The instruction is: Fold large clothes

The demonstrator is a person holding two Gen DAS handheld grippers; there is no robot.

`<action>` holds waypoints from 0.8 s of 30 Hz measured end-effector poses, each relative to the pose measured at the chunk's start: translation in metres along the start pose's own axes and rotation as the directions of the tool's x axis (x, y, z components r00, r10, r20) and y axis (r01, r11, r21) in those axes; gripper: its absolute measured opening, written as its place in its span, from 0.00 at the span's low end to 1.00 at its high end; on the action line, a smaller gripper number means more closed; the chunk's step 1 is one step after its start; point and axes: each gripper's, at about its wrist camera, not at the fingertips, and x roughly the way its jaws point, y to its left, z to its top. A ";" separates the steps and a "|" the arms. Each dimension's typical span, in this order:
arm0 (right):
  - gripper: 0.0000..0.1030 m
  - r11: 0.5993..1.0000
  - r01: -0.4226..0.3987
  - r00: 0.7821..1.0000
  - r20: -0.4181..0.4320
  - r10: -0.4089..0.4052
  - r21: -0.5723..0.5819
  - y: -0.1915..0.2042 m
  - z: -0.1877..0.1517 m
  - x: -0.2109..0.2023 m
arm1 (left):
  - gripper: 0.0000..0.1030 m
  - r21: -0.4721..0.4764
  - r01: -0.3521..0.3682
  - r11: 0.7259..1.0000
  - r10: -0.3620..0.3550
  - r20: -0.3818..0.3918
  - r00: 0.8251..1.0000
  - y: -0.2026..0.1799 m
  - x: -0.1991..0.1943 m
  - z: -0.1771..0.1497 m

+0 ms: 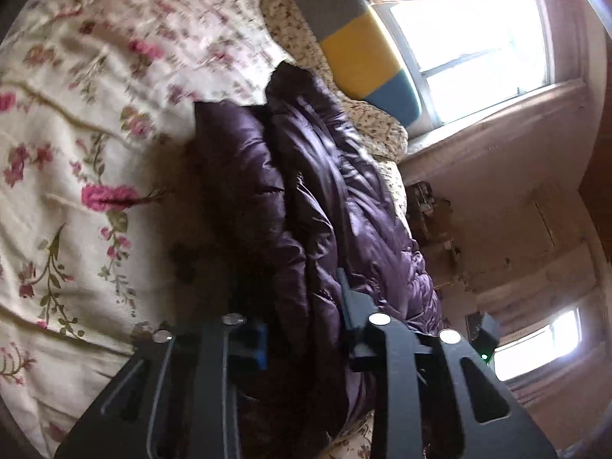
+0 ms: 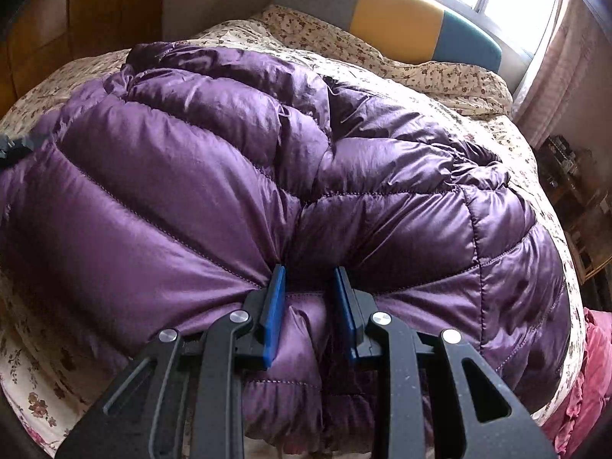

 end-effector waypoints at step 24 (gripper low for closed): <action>0.44 1.000 0.026 0.998 0.059 -0.026 0.011 -0.024 -0.004 -0.033 | 0.22 0.336 0.074 0.939 -0.067 -0.032 0.997 -0.180 0.050 0.013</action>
